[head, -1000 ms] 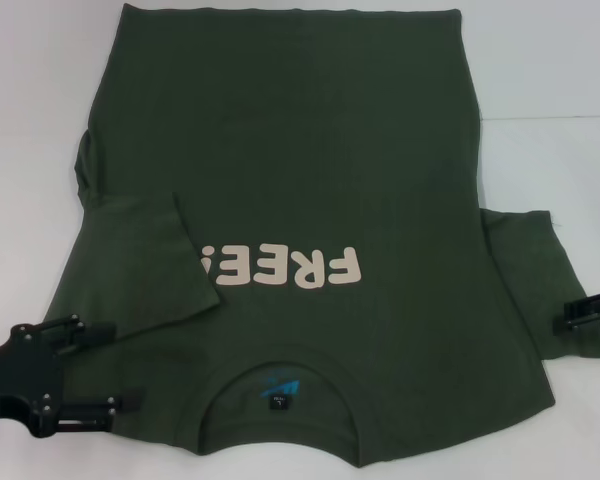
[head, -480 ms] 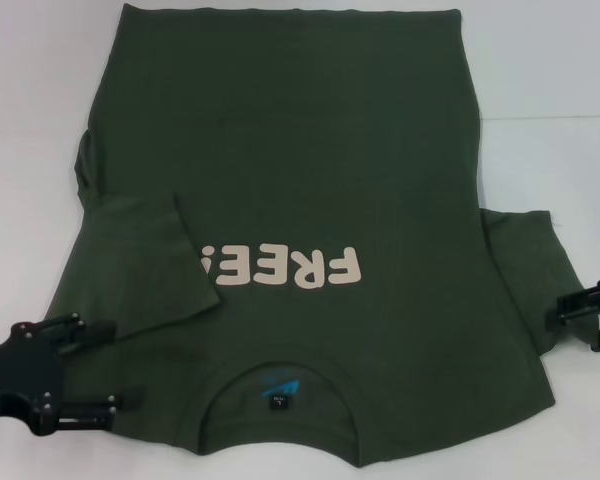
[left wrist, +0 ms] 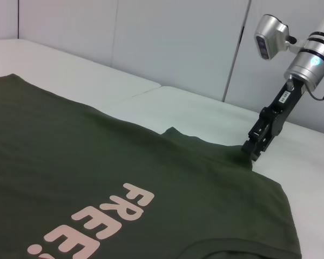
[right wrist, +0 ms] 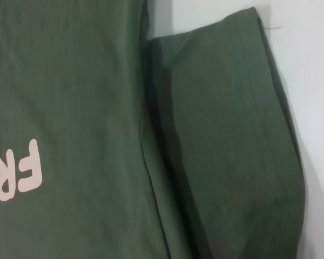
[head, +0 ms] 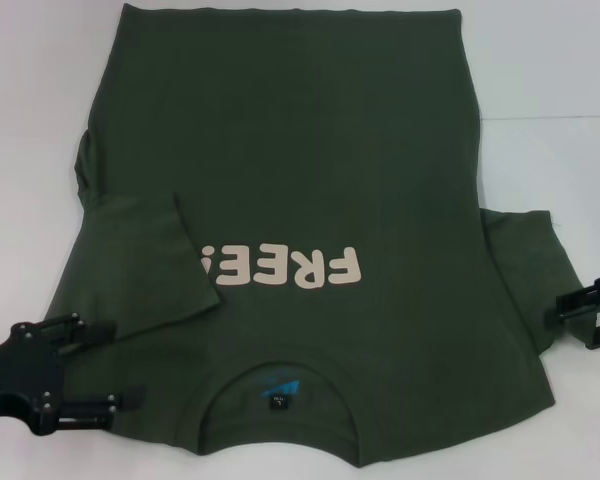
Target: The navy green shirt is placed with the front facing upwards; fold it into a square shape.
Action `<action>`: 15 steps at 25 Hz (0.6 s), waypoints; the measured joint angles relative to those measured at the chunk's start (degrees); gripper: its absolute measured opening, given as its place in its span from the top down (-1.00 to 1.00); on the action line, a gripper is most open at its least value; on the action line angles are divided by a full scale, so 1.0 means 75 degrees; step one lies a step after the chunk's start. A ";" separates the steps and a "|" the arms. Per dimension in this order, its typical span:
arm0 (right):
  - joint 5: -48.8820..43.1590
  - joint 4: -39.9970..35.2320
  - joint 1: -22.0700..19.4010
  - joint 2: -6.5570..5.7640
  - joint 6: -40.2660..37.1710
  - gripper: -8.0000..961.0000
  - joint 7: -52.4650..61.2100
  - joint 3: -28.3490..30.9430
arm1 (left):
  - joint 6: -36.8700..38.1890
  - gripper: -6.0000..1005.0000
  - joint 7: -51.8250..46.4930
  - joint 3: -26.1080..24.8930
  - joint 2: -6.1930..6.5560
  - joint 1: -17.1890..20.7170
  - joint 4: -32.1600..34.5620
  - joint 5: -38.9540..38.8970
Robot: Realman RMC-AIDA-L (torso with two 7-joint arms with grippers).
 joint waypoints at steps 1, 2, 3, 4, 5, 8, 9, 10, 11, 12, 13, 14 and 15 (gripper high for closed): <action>-0.0003 0.0001 0.0001 0.0003 0.0000 -0.64 0.0004 0.0001 | 0.0000 -0.86 -0.0013 0.0000 0.0000 0.0000 0.0006 0.0004; -0.0016 0.0001 0.0006 0.0008 0.0000 -0.64 0.0008 -0.0003 | 0.0002 -0.86 -0.0016 -0.0001 0.0000 0.0000 0.0011 0.0005; -0.0025 0.0001 0.0012 0.0013 0.0001 -0.64 0.0011 -0.0005 | 0.0008 -0.86 -0.0017 -0.0001 0.0000 0.0000 0.0015 0.0004; -0.0034 0.0001 0.0020 0.0020 0.0001 -0.63 0.0016 -0.0012 | 0.0023 -0.86 -0.0017 -0.0006 0.0000 0.0000 0.0022 -0.0004; -0.0038 0.0001 0.0027 0.0024 0.0000 -0.63 0.0018 -0.0019 | 0.0031 -0.86 -0.0017 -0.0008 0.0000 0.0000 0.0024 -0.0008; -0.0042 0.0001 0.0049 0.0031 0.0000 -0.45 0.0020 -0.0036 | 0.0043 -0.86 -0.0017 -0.0011 0.0000 0.0000 0.0031 -0.0012; -0.0043 0.0001 0.0055 0.0033 0.0000 -0.35 0.0021 -0.0041 | 0.0050 -0.86 -0.0017 -0.0012 0.0000 0.0000 0.0033 -0.0013; -0.0044 0.0001 0.0058 0.0033 0.0000 -0.26 0.0022 -0.0058 | 0.0055 -0.86 -0.0018 -0.0013 0.0000 0.0000 0.0035 -0.0013; -0.0045 0.0001 0.0061 0.0034 0.0000 -0.17 0.0025 -0.0075 | 0.0057 -0.86 -0.0020 -0.0013 0.0000 0.0000 0.0036 -0.0013; -0.0046 0.0001 0.0061 0.0034 0.0000 -0.03 0.0026 -0.0092 | 0.0059 -0.86 -0.0023 -0.0013 0.0000 0.0000 0.0037 -0.0013; -0.0047 0.0001 0.0062 0.0034 0.0001 0.12 0.0029 -0.0101 | 0.0058 -0.86 -0.0026 -0.0013 0.0000 0.0000 0.0037 -0.0013; -0.0047 0.0001 0.0065 0.0034 0.0003 0.27 0.0031 -0.0105 | 0.0058 -0.86 -0.0027 -0.0013 0.0000 0.0000 0.0039 -0.0013; -0.0047 0.0001 0.0067 0.0034 0.0006 0.28 0.0032 -0.0105 | 0.0057 -0.86 -0.0028 -0.0013 0.0000 0.0000 0.0039 -0.0013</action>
